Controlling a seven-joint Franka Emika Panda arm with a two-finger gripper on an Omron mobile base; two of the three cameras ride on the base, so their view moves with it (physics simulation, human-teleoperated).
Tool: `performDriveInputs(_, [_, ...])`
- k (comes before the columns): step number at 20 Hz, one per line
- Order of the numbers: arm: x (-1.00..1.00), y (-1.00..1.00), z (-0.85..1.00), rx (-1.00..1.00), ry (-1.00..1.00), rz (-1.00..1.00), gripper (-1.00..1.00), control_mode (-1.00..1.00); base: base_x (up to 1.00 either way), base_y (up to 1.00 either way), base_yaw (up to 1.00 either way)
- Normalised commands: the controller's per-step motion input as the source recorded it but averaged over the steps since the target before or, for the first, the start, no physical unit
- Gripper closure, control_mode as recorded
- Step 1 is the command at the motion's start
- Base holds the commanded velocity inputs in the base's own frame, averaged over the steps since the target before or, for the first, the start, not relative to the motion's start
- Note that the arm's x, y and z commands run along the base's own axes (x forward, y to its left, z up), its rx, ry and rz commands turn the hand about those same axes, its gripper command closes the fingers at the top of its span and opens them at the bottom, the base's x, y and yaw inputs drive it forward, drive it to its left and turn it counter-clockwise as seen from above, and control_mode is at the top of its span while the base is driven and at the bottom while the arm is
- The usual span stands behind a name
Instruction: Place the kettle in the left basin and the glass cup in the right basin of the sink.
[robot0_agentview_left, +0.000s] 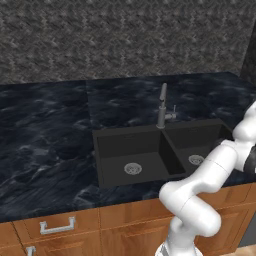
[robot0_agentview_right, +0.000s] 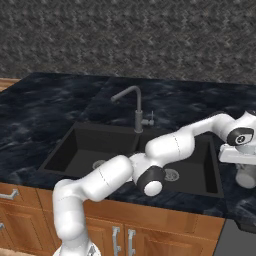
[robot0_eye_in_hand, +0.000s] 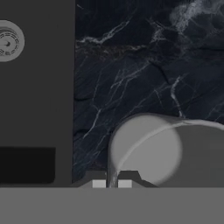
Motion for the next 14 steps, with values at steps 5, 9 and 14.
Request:
performDriveInputs(5, [0.00,0.08,0.26,0.00,-0.01,0.00,1.00,-1.00,0.00,0.00,0.00])
performDriveInputs(9, [-0.02,0.19,0.30,0.00,-0.03,0.01,1.00,-1.00,0.00,0.00,0.00])
performDriveInputs(14, [-0.04,0.15,0.44,0.01,-0.02,0.02,1.00,-1.00,0.00,0.00,0.00])
